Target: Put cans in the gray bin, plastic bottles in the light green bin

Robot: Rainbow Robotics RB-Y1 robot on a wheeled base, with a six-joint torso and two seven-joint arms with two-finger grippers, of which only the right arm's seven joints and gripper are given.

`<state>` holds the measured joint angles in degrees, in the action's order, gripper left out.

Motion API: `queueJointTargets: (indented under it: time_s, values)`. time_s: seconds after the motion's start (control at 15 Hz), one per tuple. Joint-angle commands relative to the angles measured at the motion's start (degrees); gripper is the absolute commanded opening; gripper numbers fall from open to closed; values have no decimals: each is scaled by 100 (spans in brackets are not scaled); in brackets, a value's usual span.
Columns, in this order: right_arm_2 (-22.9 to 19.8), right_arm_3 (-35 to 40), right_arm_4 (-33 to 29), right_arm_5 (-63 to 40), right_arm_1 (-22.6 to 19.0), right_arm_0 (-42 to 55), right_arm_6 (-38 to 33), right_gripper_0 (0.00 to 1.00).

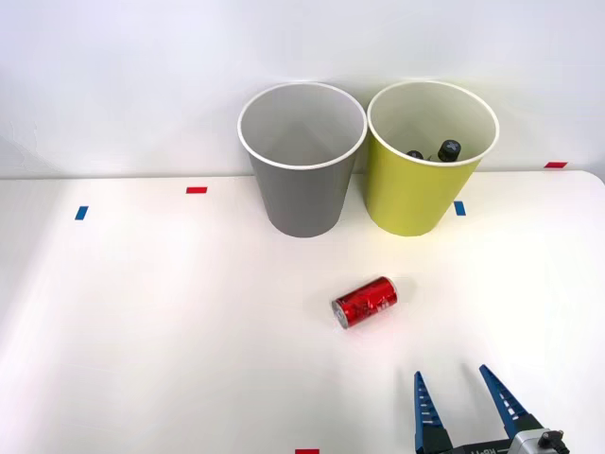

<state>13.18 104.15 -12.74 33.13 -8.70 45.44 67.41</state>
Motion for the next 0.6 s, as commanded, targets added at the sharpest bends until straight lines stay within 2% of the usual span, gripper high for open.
queueJointTargets:
  time_s: [0.07,0.33,0.47,0.6]
  values:
    - [0,-308,35,-88,-26,-53,-18,94]
    - [79,-53,773,149,-396,-255,105,94]
    - [97,571,791,-650,-668,-352,149,94]
    - [202,1573,800,-2127,-923,-352,167,94]
